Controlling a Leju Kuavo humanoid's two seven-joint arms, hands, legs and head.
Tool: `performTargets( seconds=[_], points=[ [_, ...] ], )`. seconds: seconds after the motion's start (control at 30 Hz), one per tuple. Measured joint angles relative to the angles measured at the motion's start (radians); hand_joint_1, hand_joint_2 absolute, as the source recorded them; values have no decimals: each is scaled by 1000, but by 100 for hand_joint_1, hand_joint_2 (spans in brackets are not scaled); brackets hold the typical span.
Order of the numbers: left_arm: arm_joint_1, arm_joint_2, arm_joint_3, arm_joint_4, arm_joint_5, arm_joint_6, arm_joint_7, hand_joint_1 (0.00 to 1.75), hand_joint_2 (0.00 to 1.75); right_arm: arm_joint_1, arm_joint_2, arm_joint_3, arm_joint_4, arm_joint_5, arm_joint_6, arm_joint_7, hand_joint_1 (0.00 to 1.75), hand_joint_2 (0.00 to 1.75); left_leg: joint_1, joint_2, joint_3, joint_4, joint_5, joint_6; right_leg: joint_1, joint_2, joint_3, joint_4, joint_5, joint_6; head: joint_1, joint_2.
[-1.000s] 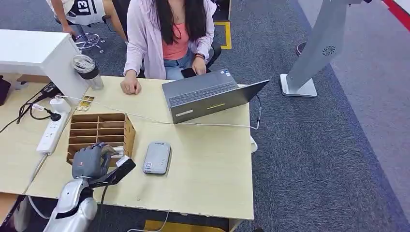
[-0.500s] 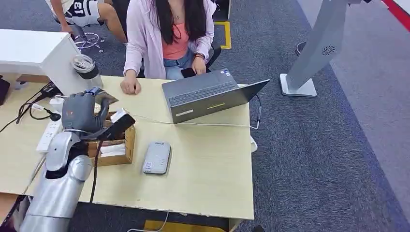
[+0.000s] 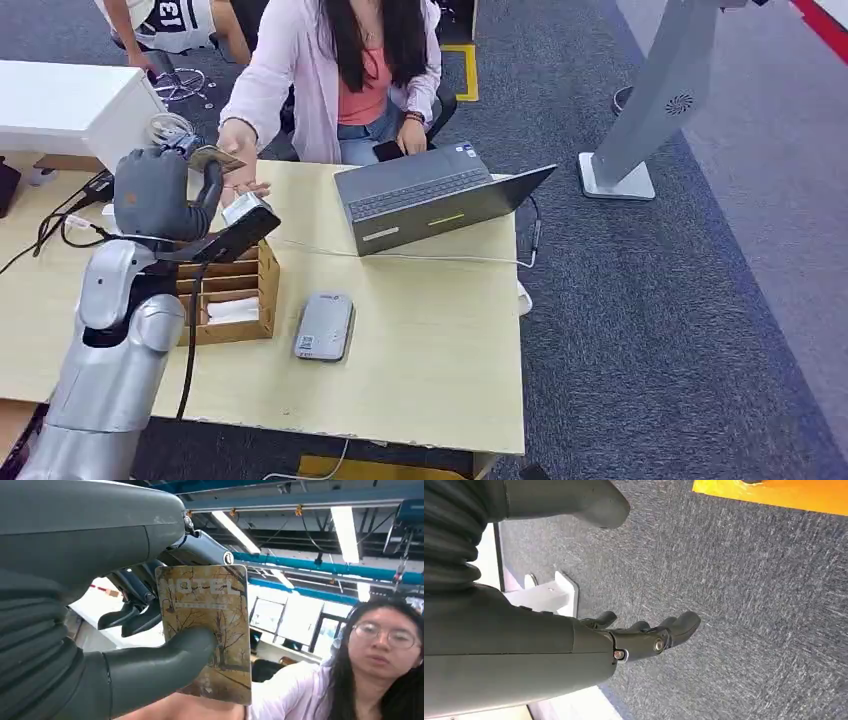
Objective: Pass the card to the sensor for recognition and then transmit it.
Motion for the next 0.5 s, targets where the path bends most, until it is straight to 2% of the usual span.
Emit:
performTargets(
  seconds=[0.07, 0.23, 0.37, 0.5],
  points=[
    [-16, -6, -8, -10, 5, -3, 7, 175, 175, -2, 2, 0, 0, 0, -1, 2, 0, 175, 0, 0, 0, 0, 0, 0, 0, 0, 0, 0, 0, 0, 0, 0],
    [-94, -39, -28, 21, -73, 41, 78, 175, 175, -18, 16, 2, 0, 24, -1, 23, 0, 175, 0, 0, 0, 1, 0, 0, 0, 0, 0, 0, 0, 0, 1, 0],
    [-154, -76, -28, 123, -88, 95, 71, 175, 175, -32, 31, 2, 0, 31, -10, 25, 0, 175, 0, 0, 0, 1, 0, 0, 0, 0, 0, 0, 1, 1, 0, 0],
    [-175, -98, -28, 174, -93, 109, 66, 175, 175, -38, 39, 2, 0, 31, -13, 27, 0, 175, 0, 0, 0, 1, 0, 0, 0, 0, 0, 0, 1, 1, 0, 0]
  ],
)
